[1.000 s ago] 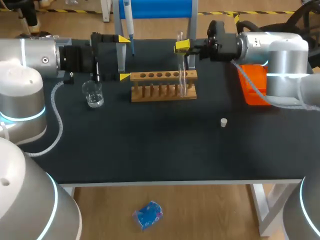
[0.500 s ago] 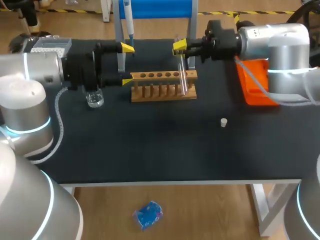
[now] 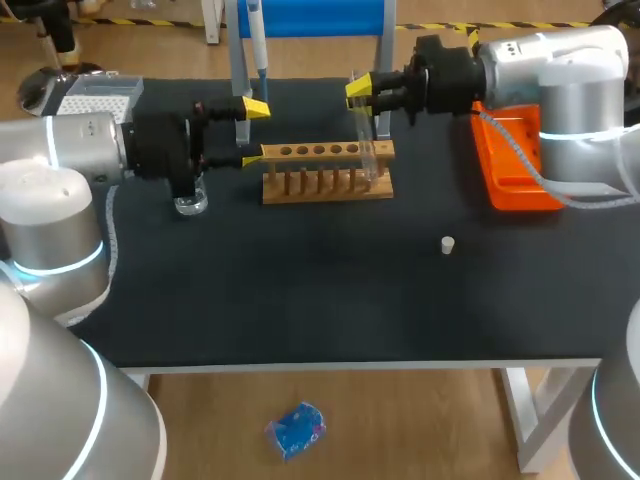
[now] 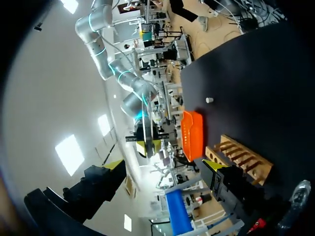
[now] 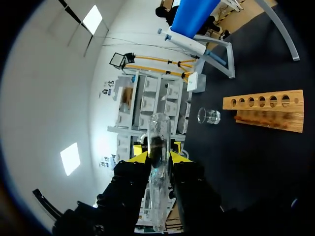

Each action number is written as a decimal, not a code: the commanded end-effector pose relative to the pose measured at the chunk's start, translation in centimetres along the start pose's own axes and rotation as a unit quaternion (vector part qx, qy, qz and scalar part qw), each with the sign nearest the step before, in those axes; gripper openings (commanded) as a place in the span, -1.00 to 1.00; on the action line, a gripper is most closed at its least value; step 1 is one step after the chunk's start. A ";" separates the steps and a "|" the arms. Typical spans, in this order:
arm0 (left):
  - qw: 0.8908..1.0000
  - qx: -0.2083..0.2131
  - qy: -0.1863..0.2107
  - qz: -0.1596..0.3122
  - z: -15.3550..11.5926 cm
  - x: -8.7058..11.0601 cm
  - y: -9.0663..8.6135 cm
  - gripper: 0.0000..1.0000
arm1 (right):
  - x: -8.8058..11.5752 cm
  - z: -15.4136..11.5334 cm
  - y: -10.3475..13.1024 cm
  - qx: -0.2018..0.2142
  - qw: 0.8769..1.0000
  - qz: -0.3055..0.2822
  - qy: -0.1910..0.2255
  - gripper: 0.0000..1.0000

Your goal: Invert the test tube, pick up the pipette, mount the tip to pipette, aspirate from beaker and dispense into the tube, eject the tip, return the pipette, and cap with the stopper.

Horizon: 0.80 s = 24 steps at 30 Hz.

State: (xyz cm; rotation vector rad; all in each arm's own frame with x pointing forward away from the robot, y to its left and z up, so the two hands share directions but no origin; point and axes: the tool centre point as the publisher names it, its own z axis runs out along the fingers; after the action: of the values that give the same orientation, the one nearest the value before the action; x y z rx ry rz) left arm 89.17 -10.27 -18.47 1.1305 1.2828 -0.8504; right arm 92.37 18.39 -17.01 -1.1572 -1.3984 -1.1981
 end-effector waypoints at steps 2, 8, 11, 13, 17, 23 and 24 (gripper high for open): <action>0.999 -0.006 -0.012 -0.029 1.3 -0.7 -1.8 1.00 | -2.1 0.7 0.4 -0.010 1.000 -0.007 0.009 -1.00; 0.999 -0.007 0.029 0.020 2.9 -0.5 -3.9 1.00 | -3.2 1.1 0.3 -0.015 1.000 0.001 0.022 -1.00; 0.999 -0.006 0.031 0.027 3.7 0.0 -4.7 1.00 | -3.4 1.3 0.2 -0.018 0.999 0.003 0.027 -1.00; 0.999 -0.005 0.027 0.023 4.1 0.4 -5.0 1.00 | -3.5 1.3 0.2 -0.018 0.999 0.006 0.030 -1.00; 0.999 -0.006 0.022 0.031 5.0 0.9 -5.2 1.00 | -3.7 1.5 0.1 -0.017 0.999 0.012 0.034 -1.00; 0.999 -0.002 0.011 0.039 6.6 1.2 -5.3 1.00 | -3.6 2.2 0.2 -0.008 0.999 0.021 0.034 -1.00; 0.999 -0.001 0.010 0.043 6.8 1.2 -5.3 1.00 | -3.6 2.3 0.2 -0.007 0.999 0.021 0.034 -1.00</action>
State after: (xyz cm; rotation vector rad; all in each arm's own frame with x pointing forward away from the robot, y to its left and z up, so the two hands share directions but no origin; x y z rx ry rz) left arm 85.48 -17.02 -20.54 1.1910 1.2516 -0.7802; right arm 92.42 20.08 -20.73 -1.1456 -1.3054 -1.2167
